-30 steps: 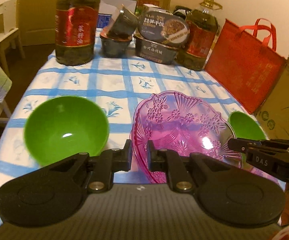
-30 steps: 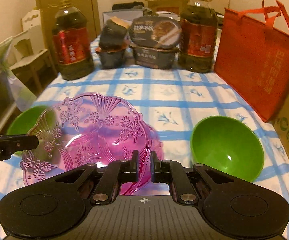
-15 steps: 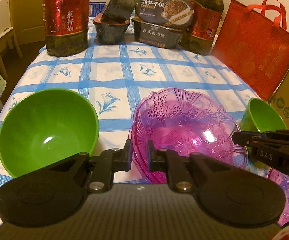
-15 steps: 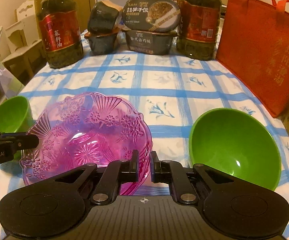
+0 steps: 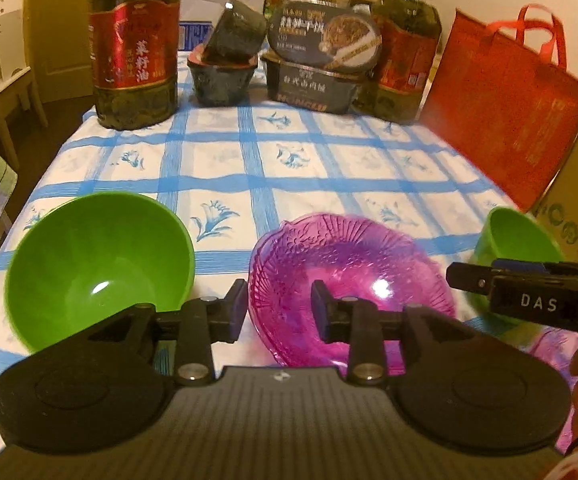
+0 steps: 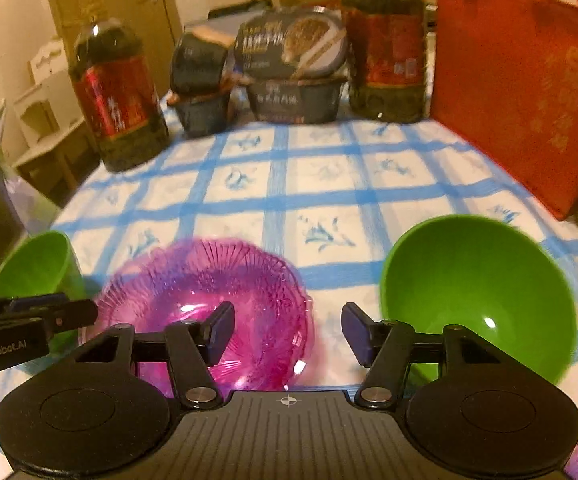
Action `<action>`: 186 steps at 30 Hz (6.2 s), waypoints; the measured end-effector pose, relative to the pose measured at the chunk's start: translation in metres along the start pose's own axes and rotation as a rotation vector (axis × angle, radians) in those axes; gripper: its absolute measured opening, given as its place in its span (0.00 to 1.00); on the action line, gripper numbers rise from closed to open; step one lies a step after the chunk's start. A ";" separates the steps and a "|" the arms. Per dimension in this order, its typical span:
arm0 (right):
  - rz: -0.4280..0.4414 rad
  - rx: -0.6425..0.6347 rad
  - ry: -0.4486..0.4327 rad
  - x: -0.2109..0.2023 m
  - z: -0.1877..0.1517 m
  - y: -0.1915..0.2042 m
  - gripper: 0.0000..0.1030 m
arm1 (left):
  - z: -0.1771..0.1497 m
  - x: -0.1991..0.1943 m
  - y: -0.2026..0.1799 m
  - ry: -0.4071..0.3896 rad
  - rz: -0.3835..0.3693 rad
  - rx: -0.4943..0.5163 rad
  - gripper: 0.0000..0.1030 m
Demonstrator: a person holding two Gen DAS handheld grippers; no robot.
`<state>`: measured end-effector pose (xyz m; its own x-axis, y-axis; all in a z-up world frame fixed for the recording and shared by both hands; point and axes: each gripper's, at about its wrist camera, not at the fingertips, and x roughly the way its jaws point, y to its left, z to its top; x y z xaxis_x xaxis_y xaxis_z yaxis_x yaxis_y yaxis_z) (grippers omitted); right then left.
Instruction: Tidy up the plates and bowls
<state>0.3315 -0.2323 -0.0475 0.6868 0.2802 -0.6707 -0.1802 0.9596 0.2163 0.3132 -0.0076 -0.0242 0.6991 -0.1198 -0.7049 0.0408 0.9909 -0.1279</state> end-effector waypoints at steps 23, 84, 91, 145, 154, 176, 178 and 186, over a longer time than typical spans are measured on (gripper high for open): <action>-0.120 0.167 -0.036 -0.200 -0.102 -0.042 0.58 | -0.080 -0.167 -0.056 -0.082 -0.118 -0.076 0.65; -0.248 0.307 0.023 -0.214 -0.147 -0.141 0.58 | -0.072 -0.062 -0.186 0.168 -0.261 0.303 0.40; -0.240 0.327 0.039 -0.191 -0.142 -0.152 0.57 | -0.066 -0.016 -0.198 0.239 -0.266 0.379 0.35; -0.061 0.205 -0.037 -0.169 -0.048 -0.091 0.07 | 0.009 -0.048 -0.137 0.182 -0.141 0.285 0.09; 0.037 0.098 -0.009 -0.103 0.004 -0.030 0.07 | 0.046 -0.044 -0.053 0.148 -0.033 0.182 0.09; 0.034 0.002 0.174 0.045 0.015 -0.012 0.07 | 0.023 0.053 0.002 0.249 0.036 0.117 0.11; 0.021 -0.006 0.177 0.049 0.014 -0.013 0.07 | 0.022 0.057 0.002 0.252 0.031 0.117 0.11; 0.009 -0.017 0.174 0.051 0.016 -0.013 0.18 | 0.023 0.062 -0.002 0.248 0.018 0.121 0.12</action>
<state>0.3802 -0.2313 -0.0736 0.5529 0.2882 -0.7818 -0.1988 0.9568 0.2121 0.3728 -0.0155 -0.0517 0.5051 -0.0983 -0.8574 0.1248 0.9914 -0.0401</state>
